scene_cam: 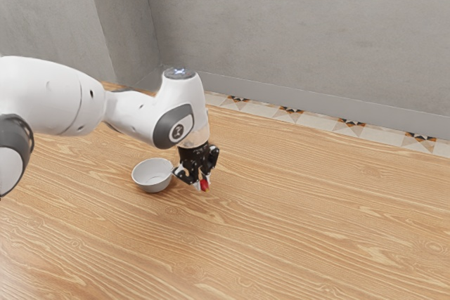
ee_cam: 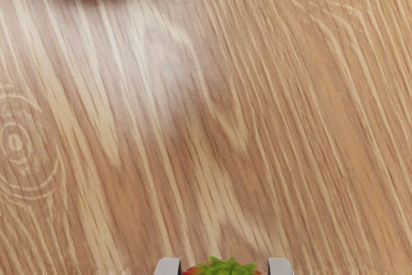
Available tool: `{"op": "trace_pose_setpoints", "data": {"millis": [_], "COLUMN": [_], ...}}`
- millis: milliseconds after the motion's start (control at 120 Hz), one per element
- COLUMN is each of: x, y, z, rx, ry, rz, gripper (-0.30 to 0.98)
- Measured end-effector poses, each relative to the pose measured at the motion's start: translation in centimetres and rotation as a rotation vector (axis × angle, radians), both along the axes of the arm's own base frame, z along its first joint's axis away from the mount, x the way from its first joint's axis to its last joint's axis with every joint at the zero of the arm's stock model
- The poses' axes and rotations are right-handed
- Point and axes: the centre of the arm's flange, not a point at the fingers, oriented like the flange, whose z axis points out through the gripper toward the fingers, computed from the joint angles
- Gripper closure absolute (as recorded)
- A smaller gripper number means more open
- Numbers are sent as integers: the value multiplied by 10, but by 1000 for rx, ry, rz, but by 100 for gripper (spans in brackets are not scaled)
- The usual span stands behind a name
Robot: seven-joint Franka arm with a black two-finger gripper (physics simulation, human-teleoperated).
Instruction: Take strawberry from the bowl
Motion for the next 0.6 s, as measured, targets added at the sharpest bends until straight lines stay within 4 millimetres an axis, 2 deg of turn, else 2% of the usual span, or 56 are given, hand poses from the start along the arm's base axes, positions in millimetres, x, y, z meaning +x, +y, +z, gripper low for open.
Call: {"op": "trace_pose_setpoints", "data": {"millis": [75,275,400,483,600], "x": [-3,0,2,4,6], "y": [-22,-62,-67,-69,-71], "z": [-4,-13,-20,-29,-31], "rx": [1,6,11,16,13], "ry": [4,0,4,7,-6], "rz": [-32,-90,-95,-97,-100], "gripper": [73,73,73,69,48]}}
